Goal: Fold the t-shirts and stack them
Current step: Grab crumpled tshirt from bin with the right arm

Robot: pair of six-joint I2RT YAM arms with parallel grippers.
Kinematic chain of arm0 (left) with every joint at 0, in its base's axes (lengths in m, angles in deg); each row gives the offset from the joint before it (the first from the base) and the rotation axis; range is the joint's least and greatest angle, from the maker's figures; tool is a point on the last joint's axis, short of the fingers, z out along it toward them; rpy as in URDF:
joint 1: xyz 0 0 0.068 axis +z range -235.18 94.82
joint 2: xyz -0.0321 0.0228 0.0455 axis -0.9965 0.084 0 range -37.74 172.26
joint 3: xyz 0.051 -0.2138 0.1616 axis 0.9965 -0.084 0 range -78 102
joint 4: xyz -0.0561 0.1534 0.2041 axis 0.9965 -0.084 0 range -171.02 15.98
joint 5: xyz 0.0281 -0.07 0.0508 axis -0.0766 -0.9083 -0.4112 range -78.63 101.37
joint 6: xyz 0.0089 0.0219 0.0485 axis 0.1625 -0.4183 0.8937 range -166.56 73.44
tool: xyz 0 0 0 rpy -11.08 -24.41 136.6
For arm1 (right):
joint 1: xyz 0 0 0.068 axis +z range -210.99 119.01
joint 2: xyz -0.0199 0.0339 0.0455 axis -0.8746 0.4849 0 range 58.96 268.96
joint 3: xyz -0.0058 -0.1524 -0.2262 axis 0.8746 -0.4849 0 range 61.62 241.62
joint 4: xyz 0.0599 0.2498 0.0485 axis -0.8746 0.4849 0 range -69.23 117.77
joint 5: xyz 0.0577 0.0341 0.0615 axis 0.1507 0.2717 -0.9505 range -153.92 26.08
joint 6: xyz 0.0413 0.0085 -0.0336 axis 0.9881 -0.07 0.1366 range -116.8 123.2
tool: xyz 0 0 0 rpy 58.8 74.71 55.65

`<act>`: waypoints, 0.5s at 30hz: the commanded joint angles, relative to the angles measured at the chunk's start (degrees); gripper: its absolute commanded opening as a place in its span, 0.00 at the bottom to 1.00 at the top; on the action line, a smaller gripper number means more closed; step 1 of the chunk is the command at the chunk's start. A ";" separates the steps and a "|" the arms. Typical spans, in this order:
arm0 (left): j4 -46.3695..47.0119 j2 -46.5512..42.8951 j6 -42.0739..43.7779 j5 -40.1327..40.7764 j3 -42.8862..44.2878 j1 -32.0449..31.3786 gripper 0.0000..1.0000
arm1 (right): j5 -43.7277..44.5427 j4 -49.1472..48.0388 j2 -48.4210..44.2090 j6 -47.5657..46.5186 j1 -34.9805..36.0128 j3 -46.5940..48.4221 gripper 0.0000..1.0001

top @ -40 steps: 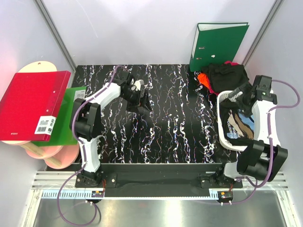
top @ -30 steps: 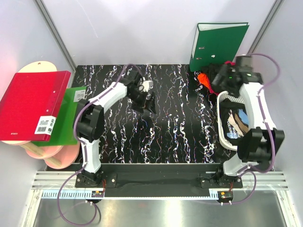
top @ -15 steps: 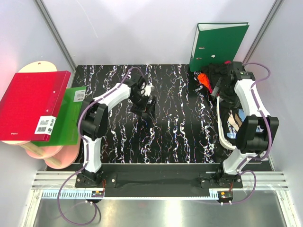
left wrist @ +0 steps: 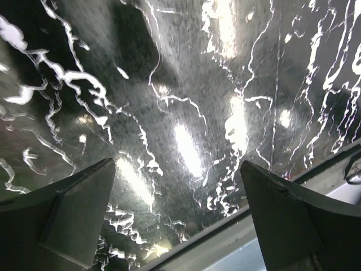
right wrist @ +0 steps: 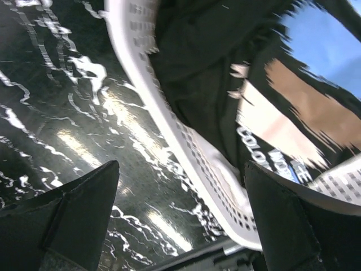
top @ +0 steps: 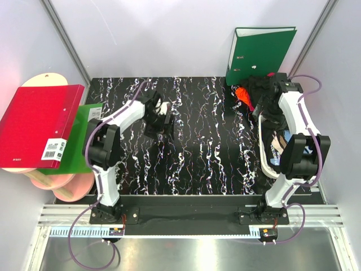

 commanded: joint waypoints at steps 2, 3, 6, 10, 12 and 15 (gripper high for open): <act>-12.33 9.81 0.88 9.67 25.61 0.06 0.99 | 7.85 10.18 2.80 4.61 0.17 4.08 1.00; -14.82 14.62 0.62 10.14 29.88 0.49 0.99 | 9.09 11.40 3.15 5.40 0.17 3.21 1.00; -15.37 15.46 -0.96 4.80 31.43 4.09 0.99 | 12.34 14.13 5.61 9.00 0.17 2.32 1.00; -14.58 12.73 -3.42 4.44 29.23 11.56 0.99 | 15.16 16.42 9.04 14.45 0.17 2.76 0.99; -14.49 12.99 -3.60 3.21 27.73 13.85 0.99 | 16.48 17.82 11.06 16.04 0.17 4.08 1.00; -14.23 14.83 -4.04 1.01 27.55 14.74 0.99 | 17.88 19.15 13.17 17.62 0.17 6.19 1.00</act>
